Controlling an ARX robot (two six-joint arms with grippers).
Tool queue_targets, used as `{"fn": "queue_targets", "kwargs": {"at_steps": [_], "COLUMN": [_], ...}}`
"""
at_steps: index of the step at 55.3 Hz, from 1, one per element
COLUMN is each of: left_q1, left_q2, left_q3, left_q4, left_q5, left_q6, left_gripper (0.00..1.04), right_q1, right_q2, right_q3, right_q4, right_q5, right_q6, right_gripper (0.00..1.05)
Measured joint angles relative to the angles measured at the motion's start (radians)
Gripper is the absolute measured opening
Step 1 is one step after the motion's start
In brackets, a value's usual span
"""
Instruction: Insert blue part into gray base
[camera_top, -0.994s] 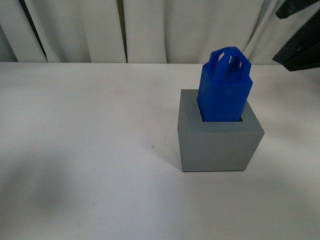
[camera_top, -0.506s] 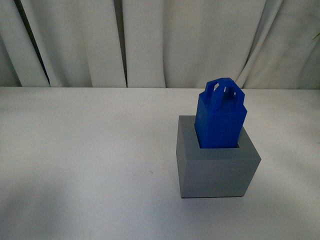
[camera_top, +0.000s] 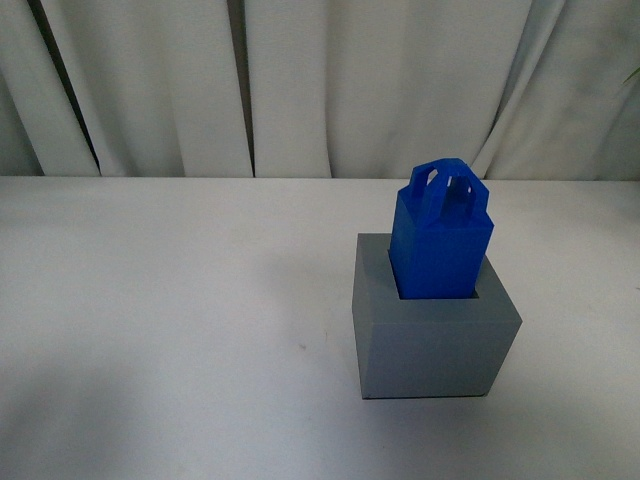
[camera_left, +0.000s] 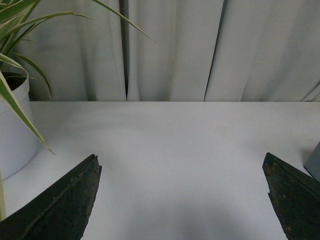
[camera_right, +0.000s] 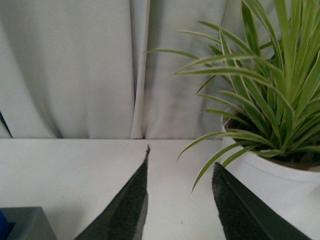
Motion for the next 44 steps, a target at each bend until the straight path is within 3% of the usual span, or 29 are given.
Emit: {"fn": "queue_targets", "kwargs": {"at_steps": [11, 44], "left_q1": [0.0, 0.0], "left_q2": [0.0, 0.0], "left_q3": [0.0, 0.0], "left_q4": [0.0, 0.0], "left_q5": [-0.001, -0.001], "left_q6": [0.0, 0.0], "left_gripper": [0.99, 0.99], "right_q1": [0.002, 0.002], "right_q2": [-0.089, -0.408], "right_q3": [-0.091, -0.234], "right_q4": [-0.002, -0.177], "right_q5": [-0.002, -0.002], "right_q6": [0.019, 0.024], "right_gripper": [0.01, 0.02]}}
